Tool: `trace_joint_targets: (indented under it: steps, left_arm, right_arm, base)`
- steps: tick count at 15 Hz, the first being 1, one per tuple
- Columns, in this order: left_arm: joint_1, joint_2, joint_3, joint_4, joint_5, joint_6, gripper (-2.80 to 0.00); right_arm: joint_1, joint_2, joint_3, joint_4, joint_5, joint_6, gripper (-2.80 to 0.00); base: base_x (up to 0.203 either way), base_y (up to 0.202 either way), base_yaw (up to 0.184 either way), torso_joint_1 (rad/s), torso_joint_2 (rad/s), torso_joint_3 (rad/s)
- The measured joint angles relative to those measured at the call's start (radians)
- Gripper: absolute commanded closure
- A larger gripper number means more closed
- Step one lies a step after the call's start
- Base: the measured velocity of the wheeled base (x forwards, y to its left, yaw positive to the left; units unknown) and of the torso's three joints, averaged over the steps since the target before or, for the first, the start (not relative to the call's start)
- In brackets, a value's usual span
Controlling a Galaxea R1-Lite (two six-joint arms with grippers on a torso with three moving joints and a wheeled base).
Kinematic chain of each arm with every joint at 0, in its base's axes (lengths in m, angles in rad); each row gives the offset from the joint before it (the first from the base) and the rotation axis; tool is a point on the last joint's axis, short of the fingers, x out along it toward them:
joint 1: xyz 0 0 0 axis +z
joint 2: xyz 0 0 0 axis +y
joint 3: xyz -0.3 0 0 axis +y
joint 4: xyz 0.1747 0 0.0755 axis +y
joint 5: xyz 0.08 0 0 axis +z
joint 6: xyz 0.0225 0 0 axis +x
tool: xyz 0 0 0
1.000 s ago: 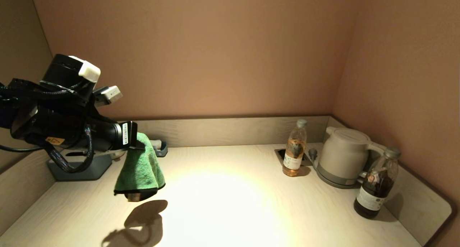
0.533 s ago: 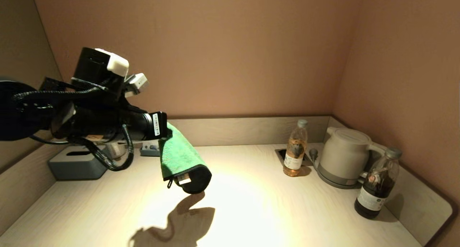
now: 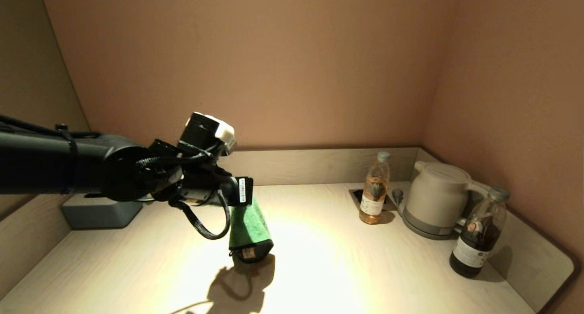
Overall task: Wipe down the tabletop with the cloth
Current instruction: Sweep the stains on the table
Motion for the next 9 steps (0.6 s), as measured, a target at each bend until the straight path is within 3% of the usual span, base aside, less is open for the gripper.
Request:
trace_joint_targets:
  steps: [6, 9]
  left_arm:
    - [-0.044, 0.132, -0.008, -0.037, 0.068, 0.002, 0.0]
    - [-0.063, 0.198, -0.01, 0.003, 0.11, -0.002, 0.0]
  right_arm:
    - [0.002, 0.0, 0.0, 0.0, 0.0, 0.0, 0.0]
    - [0.001, 0.0, 0.0, 0.0, 0.0, 0.0, 0.0]
  base:
    - [0.0, 0.0, 0.0, 0.0, 0.0, 0.0]
    - [0.0, 0.0, 0.0, 0.0, 0.0, 0.0]
